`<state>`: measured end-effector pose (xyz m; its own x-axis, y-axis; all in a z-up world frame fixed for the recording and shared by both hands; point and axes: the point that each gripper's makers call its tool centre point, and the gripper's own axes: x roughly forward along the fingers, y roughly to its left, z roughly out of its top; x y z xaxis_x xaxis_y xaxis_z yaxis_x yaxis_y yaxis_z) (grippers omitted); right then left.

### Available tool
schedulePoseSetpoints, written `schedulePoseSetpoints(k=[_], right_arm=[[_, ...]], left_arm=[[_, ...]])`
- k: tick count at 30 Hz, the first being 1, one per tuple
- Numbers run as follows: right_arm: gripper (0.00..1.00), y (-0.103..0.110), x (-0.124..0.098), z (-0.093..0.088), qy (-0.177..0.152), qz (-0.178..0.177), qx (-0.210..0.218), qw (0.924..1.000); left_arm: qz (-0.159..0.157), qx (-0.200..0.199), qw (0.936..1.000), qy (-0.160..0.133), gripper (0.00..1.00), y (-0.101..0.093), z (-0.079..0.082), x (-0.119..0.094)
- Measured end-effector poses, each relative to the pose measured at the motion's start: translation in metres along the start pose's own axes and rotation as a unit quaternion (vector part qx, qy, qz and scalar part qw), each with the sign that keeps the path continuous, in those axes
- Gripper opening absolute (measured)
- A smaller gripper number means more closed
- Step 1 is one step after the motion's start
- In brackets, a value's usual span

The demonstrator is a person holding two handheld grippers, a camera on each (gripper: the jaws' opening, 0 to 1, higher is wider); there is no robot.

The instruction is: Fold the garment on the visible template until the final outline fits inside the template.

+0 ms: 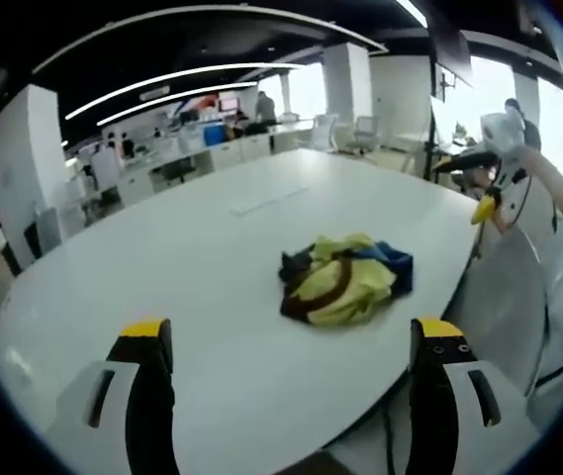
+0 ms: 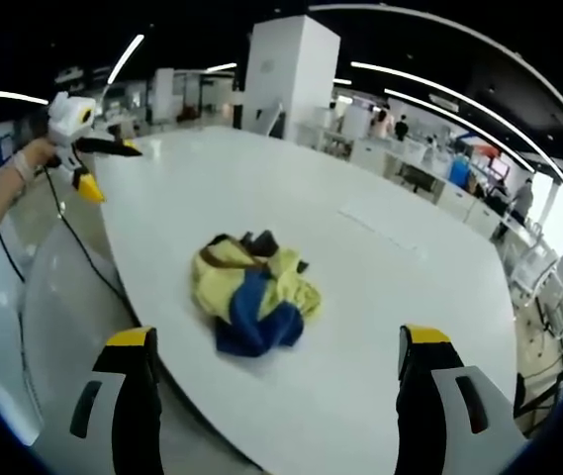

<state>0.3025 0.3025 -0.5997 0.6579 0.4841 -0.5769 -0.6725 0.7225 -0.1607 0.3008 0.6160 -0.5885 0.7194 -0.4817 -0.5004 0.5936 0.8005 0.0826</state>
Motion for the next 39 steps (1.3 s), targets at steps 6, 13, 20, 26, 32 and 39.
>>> schedulePoseSetpoints(k=[6,13,20,26,32,39], right_arm=[[1.00,0.005,0.001,0.008,-0.007,0.003,-0.005,1.0000],[1.00,0.004,0.005,0.009,-0.003,0.001,-0.027,0.9996],[1.00,0.005,0.012,0.013,-0.018,0.014,-0.009,0.9997],[1.00,0.009,0.017,0.017,-0.023,0.026,-0.007,0.9994],[1.00,0.014,0.026,0.014,-0.016,0.042,-0.008,0.9990],[1.00,0.018,0.036,0.018,-0.018,0.054,-0.017,0.9982]], left_arm=[[-0.005,0.009,0.9999,0.004,0.96,-0.001,-0.001,0.007],[-0.015,0.000,0.9999,0.001,0.96,-0.002,-0.003,0.015],[-0.033,-0.023,0.9992,-0.006,0.94,-0.003,-0.008,0.022],[-0.033,-0.019,0.9993,0.001,0.94,-0.002,-0.014,0.027],[-0.046,-0.015,0.9988,0.005,0.90,-0.008,-0.018,0.032],[-0.053,-0.012,0.9985,0.010,0.90,-0.011,-0.020,0.040]])
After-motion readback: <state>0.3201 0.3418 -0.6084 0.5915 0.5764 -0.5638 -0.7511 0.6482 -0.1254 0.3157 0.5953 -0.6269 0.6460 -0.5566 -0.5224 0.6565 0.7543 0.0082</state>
